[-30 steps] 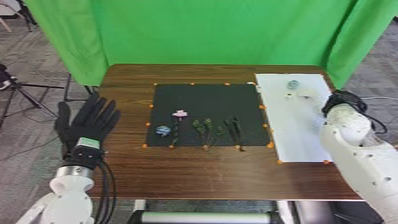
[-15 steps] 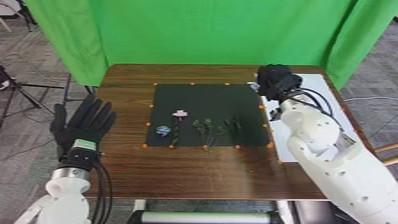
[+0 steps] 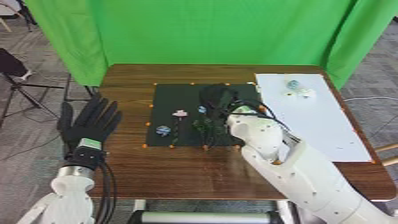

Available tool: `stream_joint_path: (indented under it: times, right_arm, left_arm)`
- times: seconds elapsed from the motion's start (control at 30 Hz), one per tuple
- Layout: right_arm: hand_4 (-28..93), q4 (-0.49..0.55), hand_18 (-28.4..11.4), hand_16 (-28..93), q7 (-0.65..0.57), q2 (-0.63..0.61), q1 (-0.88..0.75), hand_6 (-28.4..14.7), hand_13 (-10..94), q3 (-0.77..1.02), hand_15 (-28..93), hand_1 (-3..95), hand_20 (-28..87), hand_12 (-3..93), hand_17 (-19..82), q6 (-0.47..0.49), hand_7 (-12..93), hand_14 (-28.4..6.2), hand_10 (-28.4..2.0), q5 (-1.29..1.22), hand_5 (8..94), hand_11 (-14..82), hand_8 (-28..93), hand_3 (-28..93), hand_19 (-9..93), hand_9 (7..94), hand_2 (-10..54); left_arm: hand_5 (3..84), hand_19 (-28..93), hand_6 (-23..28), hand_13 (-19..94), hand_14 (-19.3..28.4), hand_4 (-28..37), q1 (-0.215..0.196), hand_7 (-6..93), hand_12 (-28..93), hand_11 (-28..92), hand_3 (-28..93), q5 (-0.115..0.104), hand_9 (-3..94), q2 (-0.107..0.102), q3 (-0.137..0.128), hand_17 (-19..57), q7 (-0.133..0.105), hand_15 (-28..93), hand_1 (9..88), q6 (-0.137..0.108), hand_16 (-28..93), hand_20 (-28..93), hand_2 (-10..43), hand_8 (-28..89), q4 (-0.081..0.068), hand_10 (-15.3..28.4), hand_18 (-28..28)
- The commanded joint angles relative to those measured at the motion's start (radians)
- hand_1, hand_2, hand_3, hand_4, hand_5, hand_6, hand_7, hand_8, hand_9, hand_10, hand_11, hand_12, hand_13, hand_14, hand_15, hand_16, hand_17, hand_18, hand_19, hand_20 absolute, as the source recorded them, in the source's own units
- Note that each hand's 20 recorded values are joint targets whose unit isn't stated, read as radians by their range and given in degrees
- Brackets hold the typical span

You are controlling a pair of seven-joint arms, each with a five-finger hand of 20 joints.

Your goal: Arrange flowers

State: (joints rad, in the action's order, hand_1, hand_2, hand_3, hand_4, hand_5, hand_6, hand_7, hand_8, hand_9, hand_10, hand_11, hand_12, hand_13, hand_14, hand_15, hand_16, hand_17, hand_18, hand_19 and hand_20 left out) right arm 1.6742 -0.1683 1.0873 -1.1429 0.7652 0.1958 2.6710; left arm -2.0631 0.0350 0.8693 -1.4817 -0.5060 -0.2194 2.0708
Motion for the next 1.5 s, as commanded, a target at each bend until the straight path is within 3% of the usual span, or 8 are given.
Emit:
stream_joint_path:
  times: [0.03,0.47,0.57,0.83,1.1,1.27,1.43,1.5]
  right_arm:
    - [-28,-0.029,-19.7,36,-0.033,0.029,0.021,0.8,75,-0.013,57,60.3,41,37.1,44,0.019,28,-6.2,-7.4,0.025,75.3,7.2,1,69,93,86.6,-9.5]
    - [-28,-0.043,-19.7,37,-0.027,0.044,0.013,0.3,73,-0.024,58,60.0,42,34.8,43,0.075,26,-6.1,-7.2,0.053,72.1,5.9,-1,69,93,82.7,-9.5]
    - [-28,-0.045,-19.2,40,-0.024,0.048,0.013,0.2,71,-0.021,53,61.9,40,32.0,40,0.077,27,-4.0,-7.4,0.059,70.0,5.0,-2,68,90,78.9,-9.5]
    - [-28,-0.019,-19.0,42,-0.031,0.048,-0.009,0.4,70,0.004,47,62.6,39,23.5,39,0.106,27,-2.7,-8.6,0.040,67.3,10.0,-3,69,87,71.4,-9.5]
    - [-28,0.112,-19.4,41,-0.126,0.014,-0.090,0.6,69,0.152,47,60.2,38,16.7,38,0.070,23,-3.3,-11.4,-0.042,63.8,13.5,-6,70,87,64.7,-9.5]
    - [-28,0.065,-19.8,39,-0.205,-0.024,-0.090,-0.3,66,0.236,47,54.5,36,16.2,37,-0.038,22,-5.2,-12.9,-0.117,60.6,13.2,-14,73,84,61.8,-9.5]
    - [-28,-0.005,-21.0,28,-0.316,-0.077,-0.065,-2.9,57,0.302,54,45.8,34,15.7,34,-0.042,20,-11.2,-15.1,-0.173,55.7,12.5,-13,80,82,55.8,-9.5]
    - [-28,-0.018,-21.1,27,-0.310,-0.106,-0.063,-3.0,55,0.321,55,46.4,34,15.3,33,-0.007,19,-11.9,-13.6,-0.173,54.5,12.5,-13,80,82,54.4,-9.5]
  left_arm:
    - [39.6,34,7.1,25,14.5,-28.3,0.011,13.0,10,20,68,-0.004,32.1,0.001,0.010,-4.0,0.000,37,20.6,-0.009,-8,10,19.0,-9,0.000,13.2,13.4]
    - [39.8,34,7.2,25,14.4,-28.3,0.023,12.8,10,18,69,-0.018,32.2,-0.006,0.020,-4.0,-0.001,35,20.3,-0.023,-7,10,19.1,-9,-0.002,13.4,13.4]
    - [40.0,34,7.3,25,14.4,-28.3,0.025,13.1,11,19,70,-0.044,32.4,-0.011,0.022,-3.9,-0.016,35,21.0,-0.032,-7,11,18.4,-9,0.001,13.4,13.4]
    - [40.2,34,7.4,25,14.3,-28.3,0.017,13.9,11,19,71,-0.039,32.7,0.000,0.012,-3.8,-0.001,36,21.7,-0.035,-7,11,17.7,-9,0.003,13.4,13.4]
    - [40.1,34,7.4,25,14.3,-28.3,0.017,13.9,11,19,70,-0.033,32.7,0.000,0.003,-3.8,0.005,36,22.1,-0.027,-7,11,17.5,-9,0.001,13.4,13.4]
    - [40.1,34,7.4,25,14.4,-28.3,0.009,14.2,11,20,70,-0.037,33.0,-0.009,-0.002,-3.8,-0.011,37,22.1,-0.028,-7,11,17.5,-9,0.005,13.4,13.4]
    - [40.1,35,7.3,26,14.3,-28.3,0.012,14.5,11,21,70,-0.029,33.2,-0.008,-0.006,-3.8,-0.004,38,22.2,-0.023,-7,11,17.3,-9,0.004,13.4,13.5]
    - [40.1,35,7.2,26,14.3,-28.3,0.009,14.7,11,21,71,-0.019,33.2,-0.007,-0.009,-3.9,-0.001,39,22.1,-0.013,-8,11,17.3,-9,0.001,13.3,13.5]
